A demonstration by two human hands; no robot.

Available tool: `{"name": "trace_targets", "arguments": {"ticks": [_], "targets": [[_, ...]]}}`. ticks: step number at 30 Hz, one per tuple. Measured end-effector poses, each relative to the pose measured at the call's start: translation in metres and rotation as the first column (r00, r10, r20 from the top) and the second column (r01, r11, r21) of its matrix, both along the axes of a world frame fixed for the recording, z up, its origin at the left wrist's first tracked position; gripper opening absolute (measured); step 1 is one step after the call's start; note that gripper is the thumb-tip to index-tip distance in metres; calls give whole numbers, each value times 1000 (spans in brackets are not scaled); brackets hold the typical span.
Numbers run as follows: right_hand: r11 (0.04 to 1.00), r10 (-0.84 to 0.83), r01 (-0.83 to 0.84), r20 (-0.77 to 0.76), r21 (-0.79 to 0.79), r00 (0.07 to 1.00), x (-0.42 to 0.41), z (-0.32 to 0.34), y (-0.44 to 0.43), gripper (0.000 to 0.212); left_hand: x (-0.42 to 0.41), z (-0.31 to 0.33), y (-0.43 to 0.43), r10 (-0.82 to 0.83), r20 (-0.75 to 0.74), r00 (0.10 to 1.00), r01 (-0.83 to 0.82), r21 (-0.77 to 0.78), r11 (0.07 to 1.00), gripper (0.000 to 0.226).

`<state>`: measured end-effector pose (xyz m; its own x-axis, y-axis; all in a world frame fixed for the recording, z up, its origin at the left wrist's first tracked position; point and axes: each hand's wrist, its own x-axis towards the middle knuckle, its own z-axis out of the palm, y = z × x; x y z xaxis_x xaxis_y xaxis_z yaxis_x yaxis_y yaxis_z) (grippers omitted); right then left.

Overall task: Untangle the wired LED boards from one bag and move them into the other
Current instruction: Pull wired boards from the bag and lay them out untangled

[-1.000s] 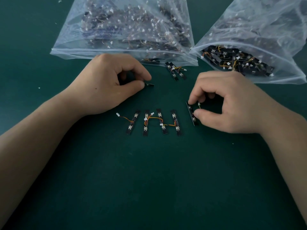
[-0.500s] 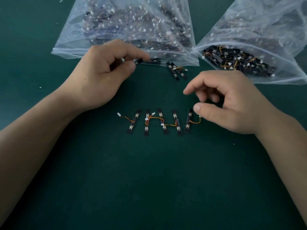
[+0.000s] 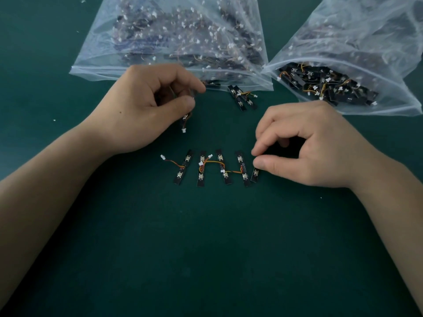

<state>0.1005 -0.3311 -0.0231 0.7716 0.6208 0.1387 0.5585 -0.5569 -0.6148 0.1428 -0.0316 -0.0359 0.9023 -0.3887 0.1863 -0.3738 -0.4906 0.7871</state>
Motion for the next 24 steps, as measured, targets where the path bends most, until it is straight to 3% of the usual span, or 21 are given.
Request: {"name": "trace_targets", "arguments": {"ticks": [11, 16, 20, 24], "targets": [[999, -20, 21, -28, 32, 999, -1, 0, -2, 12, -1, 1, 0, -11, -15, 1000, 10, -21, 1000, 20], [982, -113, 116, -26, 147, 993, 0, -4, 2, 10, -1, 0, 0, -18, 0, 1000, 18, -64, 998, 18], [977, -204, 188, 193, 97, 960, 0, -6, 10, 14, -1, 3, 0, -15, -30, 999, 7, -237, 971, 20], [984, -180, 165, 446, 72, 877, -2, -4, 23, 27, -2, 6, -1, -16, -51, 999, -1, -314, 949, 15]]}}
